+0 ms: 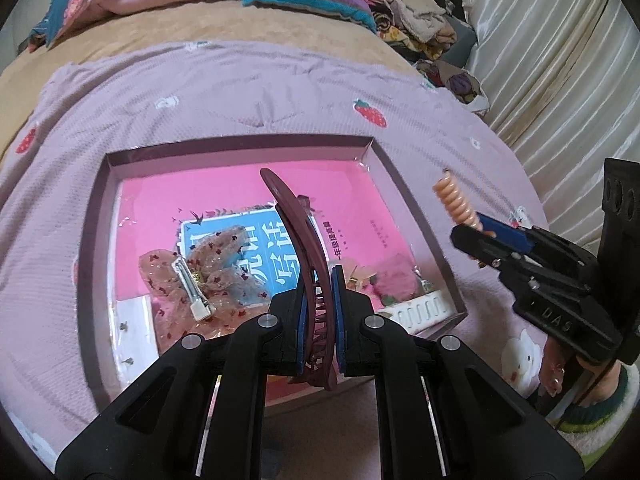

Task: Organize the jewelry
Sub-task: 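Carry the maroon clip into the box with the left tool while the right tool drops the coil there, then withdraw both open tools from the box, then grasp the blue square case with the left tool while the right tool grasps the clear plastic bag, then carry the blue case into the box with the left tool while the right tool drops the bag there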

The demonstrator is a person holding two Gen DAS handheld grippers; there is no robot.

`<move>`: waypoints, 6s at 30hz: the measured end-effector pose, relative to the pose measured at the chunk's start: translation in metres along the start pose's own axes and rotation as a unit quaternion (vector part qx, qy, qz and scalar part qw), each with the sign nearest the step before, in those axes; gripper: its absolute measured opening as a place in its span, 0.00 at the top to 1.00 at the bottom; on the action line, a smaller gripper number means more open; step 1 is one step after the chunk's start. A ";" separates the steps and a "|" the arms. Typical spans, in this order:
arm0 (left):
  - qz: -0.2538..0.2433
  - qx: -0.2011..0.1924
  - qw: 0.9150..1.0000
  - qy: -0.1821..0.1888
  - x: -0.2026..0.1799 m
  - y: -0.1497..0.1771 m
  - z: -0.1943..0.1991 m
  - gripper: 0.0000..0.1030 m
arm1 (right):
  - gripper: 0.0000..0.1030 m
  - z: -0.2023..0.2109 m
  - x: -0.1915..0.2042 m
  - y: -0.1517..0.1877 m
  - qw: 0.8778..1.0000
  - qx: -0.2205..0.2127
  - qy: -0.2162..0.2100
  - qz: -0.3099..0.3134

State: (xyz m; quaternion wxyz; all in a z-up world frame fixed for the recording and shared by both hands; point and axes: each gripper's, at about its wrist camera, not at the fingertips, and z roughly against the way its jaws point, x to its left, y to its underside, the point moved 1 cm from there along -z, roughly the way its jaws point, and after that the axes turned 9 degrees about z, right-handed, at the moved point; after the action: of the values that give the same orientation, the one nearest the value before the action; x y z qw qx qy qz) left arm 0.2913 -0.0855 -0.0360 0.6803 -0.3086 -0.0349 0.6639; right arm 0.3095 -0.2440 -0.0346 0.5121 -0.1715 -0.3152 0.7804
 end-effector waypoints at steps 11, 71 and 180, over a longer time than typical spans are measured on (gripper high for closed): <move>0.004 0.022 1.000 -0.005 0.011 0.000 -0.023 0.96 | 0.68 -0.036 0.009 0.012 0.999 0.043 0.002 0.003; -0.001 -0.059 0.997 -0.039 0.030 0.095 0.095 0.09 | 0.09 0.118 0.059 0.100 0.997 -0.051 0.038 -0.054; -0.025 -0.039 0.998 -0.037 0.029 -0.007 0.014 0.60 | 0.78 -0.007 0.021 0.003 1.000 0.012 -0.009 -0.024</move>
State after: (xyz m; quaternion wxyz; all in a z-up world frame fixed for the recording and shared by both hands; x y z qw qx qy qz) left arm 0.2945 -0.0527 -0.0315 0.6823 -0.3090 -0.0936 0.6559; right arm 0.3026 -0.2239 -0.0405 0.5298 -0.1504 -0.3145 0.7732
